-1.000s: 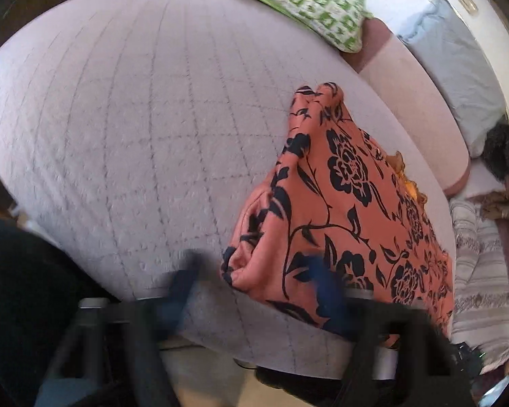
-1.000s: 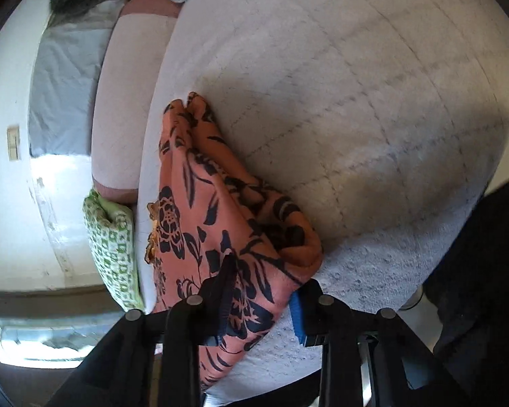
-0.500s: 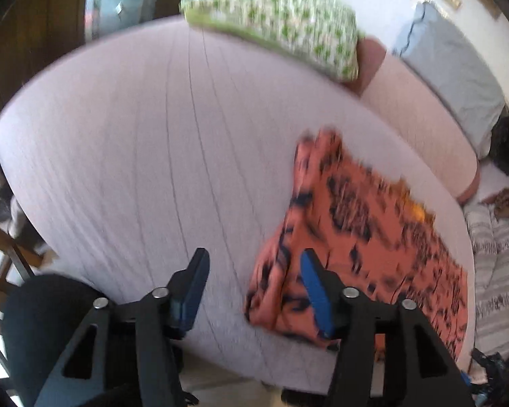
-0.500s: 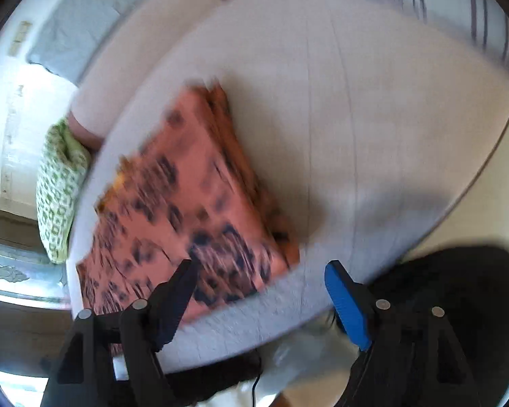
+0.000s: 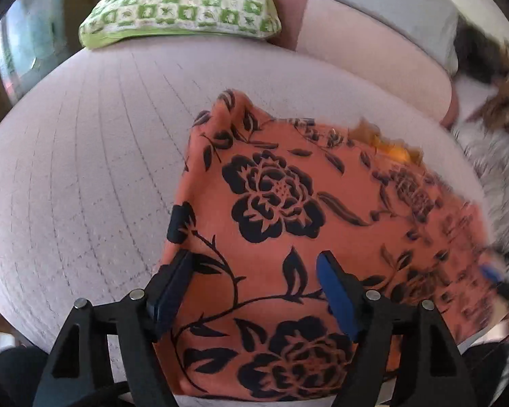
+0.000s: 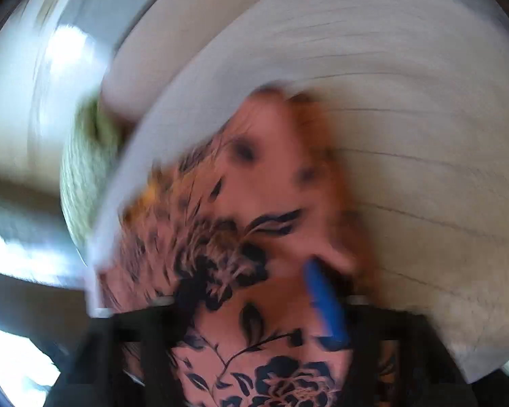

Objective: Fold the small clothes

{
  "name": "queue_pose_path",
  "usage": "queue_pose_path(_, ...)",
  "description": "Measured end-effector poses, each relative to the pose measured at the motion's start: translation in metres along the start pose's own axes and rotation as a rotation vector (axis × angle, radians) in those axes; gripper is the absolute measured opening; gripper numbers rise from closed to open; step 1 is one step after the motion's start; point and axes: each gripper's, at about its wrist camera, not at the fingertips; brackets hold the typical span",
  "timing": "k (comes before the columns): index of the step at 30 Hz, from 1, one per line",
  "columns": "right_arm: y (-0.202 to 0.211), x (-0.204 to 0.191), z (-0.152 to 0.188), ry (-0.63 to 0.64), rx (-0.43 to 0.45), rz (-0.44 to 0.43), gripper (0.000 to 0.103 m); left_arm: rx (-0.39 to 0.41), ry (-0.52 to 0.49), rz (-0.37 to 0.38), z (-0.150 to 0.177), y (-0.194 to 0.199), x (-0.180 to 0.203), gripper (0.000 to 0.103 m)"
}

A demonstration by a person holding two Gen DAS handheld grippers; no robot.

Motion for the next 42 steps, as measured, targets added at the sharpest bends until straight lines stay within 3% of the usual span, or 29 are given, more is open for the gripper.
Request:
queue_pose_path(5,0.027,-0.02,-0.021,0.146,0.083,0.043,0.079,0.035,-0.041,0.026,-0.011,0.009,0.016,0.076)
queue_pose_path(10,-0.021,-0.029,-0.076,0.306,0.069,0.235,0.079,0.017,-0.046,0.024,-0.008,0.003,0.019,0.076)
queue_pose_path(13,-0.042,-0.022,-0.086,0.309,-0.006,0.228,0.077,0.009,-0.029,0.011,-0.003,-0.001,0.011,0.076)
queue_pose_path(14,-0.047,-0.027,-0.084,0.338,-0.019,0.212,0.051,0.01,-0.026,0.012,-0.002,-0.001,0.008,0.076)
queue_pose_path(15,-0.052,-0.032,-0.083,0.365,-0.048,0.21,0.015,0.014,-0.026,0.012,-0.002,0.002,0.006,0.076)
queue_pose_path(18,-0.031,-0.058,-0.076,0.476,0.038,0.248,0.013,0.036,-0.035,0.011,-0.002,0.005,0.007,0.076)
queue_pose_path(20,-0.035,-0.048,-0.083,0.452,0.045,0.306,0.013,0.042,-0.04,0.008,-0.001,0.004,0.006,0.076)
queue_pose_path(21,-0.047,-0.034,-0.086,0.409,0.016,0.347,0.015,0.036,-0.044,0.009,-0.001,0.001,0.007,0.076)
queue_pose_path(23,-0.046,-0.021,-0.086,0.345,0.046,0.286,0.025,0.03,-0.059,0.003,0.0,0.004,0.006,0.076)
queue_pose_path(26,-0.021,-0.023,-0.082,0.298,0.073,0.267,0.066,0.038,-0.058,0.02,-0.001,0.007,0.006,0.076)
queue_pose_path(28,0.006,-0.037,-0.067,0.322,0.136,0.266,0.066,0.048,-0.048,0.032,-0.003,0.01,0.006,0.076)
queue_pose_path(31,0.031,-0.061,-0.038,0.344,0.127,0.121,0.066,0.057,-0.038,0.047,-0.004,0.012,0.008,0.076)
queue_pose_path(34,0.024,-0.063,0.002,0.322,-0.04,-0.129,0.073,0.051,-0.031,0.058,-0.002,0.013,0.008,0.076)
queue_pose_path(36,0.001,-0.04,0.012,0.302,-0.068,0.004,0.072,0.048,-0.036,0.067,0.0,0.016,0.008,0.076)
queue_pose_path(37,-0.012,-0.016,0.01,0.225,-0.094,0.058,0.059,0.045,-0.039,0.067,0.001,0.018,0.008,0.076)
queue_pose_path(38,-0.004,0.0,0.006,0.129,-0.048,0.048,0.035,0.045,-0.042,0.069,0.002,0.021,0.007,0.076)
queue_pose_path(39,0.009,0.0,0.002,0.073,-0.031,0.023,0.036,0.053,-0.043,0.07,0.003,0.024,0.006,0.076)
queue_pose_path(40,0.02,-0.009,0.003,0.089,-0.009,0.018,0.04,0.063,-0.042,0.067,0.003,0.026,0.004,0.076)
queue_pose_path(42,0.035,-0.034,0.007,0.176,0.035,-0.01,0.081,0.066,-0.035,0.062,0.004,0.03,0.001,0.076)
Point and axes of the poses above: each gripper's, at about its wrist camera, not at the fingertips, and y roughly against the way its jaws point, x to its right, z to its underside, and after that the axes turned 1 degree about x, right-handed
